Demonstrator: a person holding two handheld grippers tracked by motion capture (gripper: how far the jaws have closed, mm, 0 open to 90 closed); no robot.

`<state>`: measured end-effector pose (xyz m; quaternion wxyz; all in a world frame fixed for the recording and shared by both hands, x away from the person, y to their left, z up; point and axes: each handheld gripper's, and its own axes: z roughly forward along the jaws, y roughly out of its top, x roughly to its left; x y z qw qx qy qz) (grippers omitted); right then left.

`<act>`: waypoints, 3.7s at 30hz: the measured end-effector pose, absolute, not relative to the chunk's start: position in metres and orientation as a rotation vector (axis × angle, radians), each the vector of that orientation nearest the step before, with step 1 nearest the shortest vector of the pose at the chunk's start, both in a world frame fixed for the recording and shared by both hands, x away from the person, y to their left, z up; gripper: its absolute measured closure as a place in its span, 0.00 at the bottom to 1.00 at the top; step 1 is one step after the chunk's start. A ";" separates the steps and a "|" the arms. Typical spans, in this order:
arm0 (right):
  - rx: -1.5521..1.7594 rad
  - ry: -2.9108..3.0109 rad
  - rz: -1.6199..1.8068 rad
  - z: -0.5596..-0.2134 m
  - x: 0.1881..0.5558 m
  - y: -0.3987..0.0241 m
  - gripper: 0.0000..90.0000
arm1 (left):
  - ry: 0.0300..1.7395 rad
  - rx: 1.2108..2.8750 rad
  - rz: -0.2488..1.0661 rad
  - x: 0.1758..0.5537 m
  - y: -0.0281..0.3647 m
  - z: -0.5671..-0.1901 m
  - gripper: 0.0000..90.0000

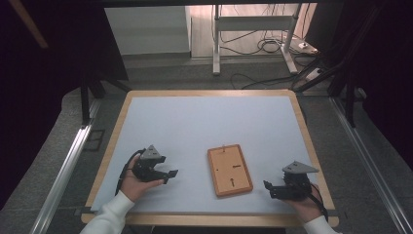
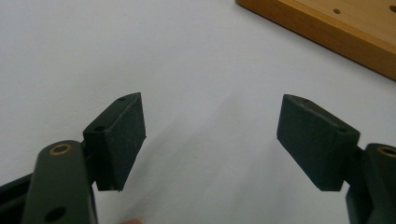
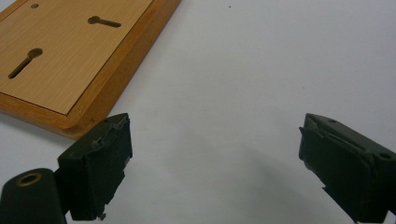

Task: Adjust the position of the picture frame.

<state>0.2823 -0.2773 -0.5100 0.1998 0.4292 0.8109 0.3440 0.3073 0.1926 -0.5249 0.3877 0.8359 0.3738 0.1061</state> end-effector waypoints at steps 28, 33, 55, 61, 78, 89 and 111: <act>1.148 2.285 0.958 -0.508 0.280 -0.273 0.11 | 0.919 2.086 0.305 0.305 0.191 -0.516 0.27; 1.128 2.298 0.970 -0.508 0.280 -0.272 0.12 | 0.934 2.077 0.316 0.308 0.187 -0.511 0.27; 1.143 2.285 0.976 -0.509 0.279 -0.277 0.12 | 0.858 2.088 0.291 0.327 0.138 -0.494 0.28; 1.146 2.285 0.962 -0.510 0.279 -0.277 0.12 | 0.813 2.117 0.279 0.335 0.116 -0.497 0.28; 1.138 2.282 0.955 -0.511 0.279 -0.278 0.13 | 0.760 2.146 0.249 0.366 0.049 -0.501 0.39; 1.135 2.287 0.948 -0.512 0.279 -0.279 0.13 | 0.785 2.127 0.247 0.389 0.030 -0.516 0.56; 1.133 2.301 0.937 -0.513 0.279 -0.278 0.13 | 0.753 2.144 0.239 0.397 0.021 -0.520 0.93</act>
